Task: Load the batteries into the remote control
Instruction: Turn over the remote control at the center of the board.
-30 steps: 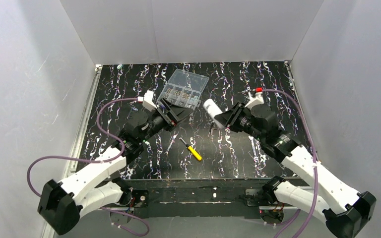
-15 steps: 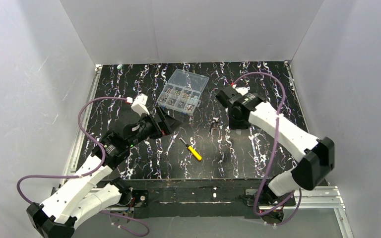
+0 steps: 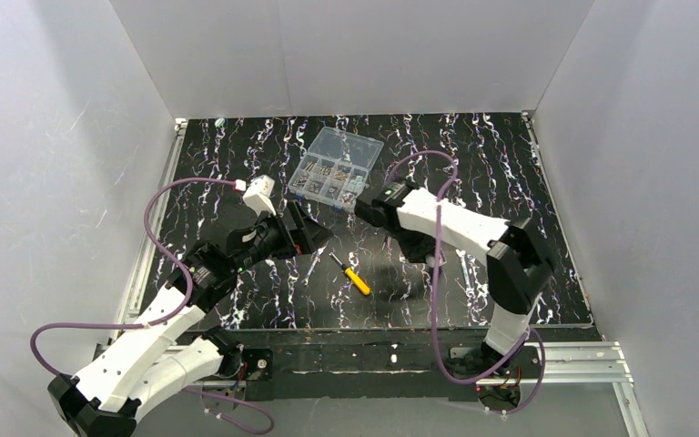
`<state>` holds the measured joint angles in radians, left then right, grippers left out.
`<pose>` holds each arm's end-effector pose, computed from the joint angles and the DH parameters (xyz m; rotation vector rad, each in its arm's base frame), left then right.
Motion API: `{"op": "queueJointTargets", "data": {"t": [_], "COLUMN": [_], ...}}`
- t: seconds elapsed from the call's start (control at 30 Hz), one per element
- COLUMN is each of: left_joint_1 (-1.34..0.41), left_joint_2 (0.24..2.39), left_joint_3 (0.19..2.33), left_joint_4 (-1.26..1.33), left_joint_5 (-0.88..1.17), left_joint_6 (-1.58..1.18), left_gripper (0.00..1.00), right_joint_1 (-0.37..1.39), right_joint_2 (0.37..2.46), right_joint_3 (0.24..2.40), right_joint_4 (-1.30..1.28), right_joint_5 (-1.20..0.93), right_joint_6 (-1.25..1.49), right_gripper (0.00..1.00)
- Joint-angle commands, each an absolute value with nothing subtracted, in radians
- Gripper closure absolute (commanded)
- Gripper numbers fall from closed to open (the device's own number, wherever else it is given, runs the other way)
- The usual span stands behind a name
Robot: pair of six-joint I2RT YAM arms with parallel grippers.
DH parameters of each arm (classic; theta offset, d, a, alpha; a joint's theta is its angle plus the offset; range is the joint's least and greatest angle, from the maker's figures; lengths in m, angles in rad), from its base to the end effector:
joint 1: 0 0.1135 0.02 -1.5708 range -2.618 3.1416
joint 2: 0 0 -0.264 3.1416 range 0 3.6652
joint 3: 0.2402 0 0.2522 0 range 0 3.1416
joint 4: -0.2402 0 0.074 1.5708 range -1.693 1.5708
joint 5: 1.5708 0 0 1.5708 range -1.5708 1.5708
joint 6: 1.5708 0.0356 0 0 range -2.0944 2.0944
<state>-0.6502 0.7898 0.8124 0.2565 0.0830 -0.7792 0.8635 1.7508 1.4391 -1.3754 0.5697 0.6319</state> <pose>0.1438 -0.1131 0.3967 -0.0133 1.4041 -1.2631 0.2139 0.2207 0.2519 -0.3646 2.7289 -0.7000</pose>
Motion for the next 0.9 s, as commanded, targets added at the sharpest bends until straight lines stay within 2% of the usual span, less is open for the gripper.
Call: {"op": "queueJointTargets", "data": {"t": [0.0,0.07,0.3,0.57,0.87], "left_joint_1": [-0.646,-0.647,-0.647,-0.647,-0.647], "left_joint_2": [0.765,0.759,0.743,0.737,0.730], "left_joint_3": [0.835,0.835,0.832,0.815,0.813], "left_joint_4": [0.276,0.274,0.269,0.280,0.273], "left_joint_5": [0.107,0.110,0.107,0.111,0.107], "left_joint_6": [-0.742,-0.735,-0.715,-0.717,-0.709], "left_gripper": [0.02,0.02,0.02,0.02,0.02], "right_joint_1": [0.916,0.929,0.973,1.003,1.013], "right_joint_2": [1.823,1.864,1.954,2.007,2.039], "right_joint_3": [1.512,1.530,1.554,1.557,1.553], "right_joint_4": [-1.424,-1.431,-1.405,-1.364,-1.296], "right_joint_5": [0.635,0.647,0.621,0.604,0.580], "right_joint_6": [0.639,0.644,0.624,0.614,0.585], "right_gripper": [0.94,0.89,0.85,0.66,0.49]}}
